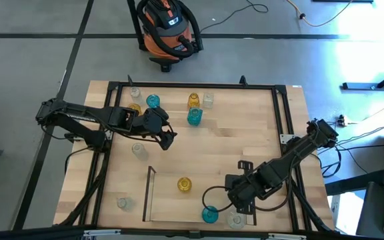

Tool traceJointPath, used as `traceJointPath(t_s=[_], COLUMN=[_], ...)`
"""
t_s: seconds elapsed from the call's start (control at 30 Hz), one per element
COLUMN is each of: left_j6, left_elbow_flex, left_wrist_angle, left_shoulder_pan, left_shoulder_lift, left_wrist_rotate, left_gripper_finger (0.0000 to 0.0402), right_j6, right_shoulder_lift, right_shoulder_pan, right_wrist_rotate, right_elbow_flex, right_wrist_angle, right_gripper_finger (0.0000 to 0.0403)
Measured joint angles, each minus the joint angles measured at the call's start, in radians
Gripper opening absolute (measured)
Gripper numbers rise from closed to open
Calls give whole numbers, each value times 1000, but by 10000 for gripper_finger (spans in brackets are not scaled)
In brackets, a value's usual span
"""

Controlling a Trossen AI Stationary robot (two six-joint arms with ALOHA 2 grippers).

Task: Sort vases onto shelf
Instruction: Put the blue flower vase on the shelf aligned with the other blue flower vase

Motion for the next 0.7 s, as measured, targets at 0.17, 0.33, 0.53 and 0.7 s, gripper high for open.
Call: traceJointPath(t_s=[0.17, 0.33, 0.53, 0.7], left_j6=[0, 0, 0, 0], left_elbow_flex=[0, 0, 0, 0], left_wrist_angle=[0, 0, 0, 0], left_shoulder_pan=[0, 0, 0, 0], left_shoulder_lift=[0, 0, 0, 0], left_wrist_rotate=[0, 0, 0, 0], left_gripper_finger=[289, 289, 289, 289], right_j6=[14, 13, 13, 13], right_shoulder_lift=[-5, -2, -2, -3], right_shoulder_pan=[0, 1, 1, 1], right_wrist_rotate=[-1, -2, 0, -7], right_elbow_flex=[-1, 29, 53, 56], right_wrist_angle=[0, -27, -38, -65], right_gripper_finger=[5, 5, 5, 5])
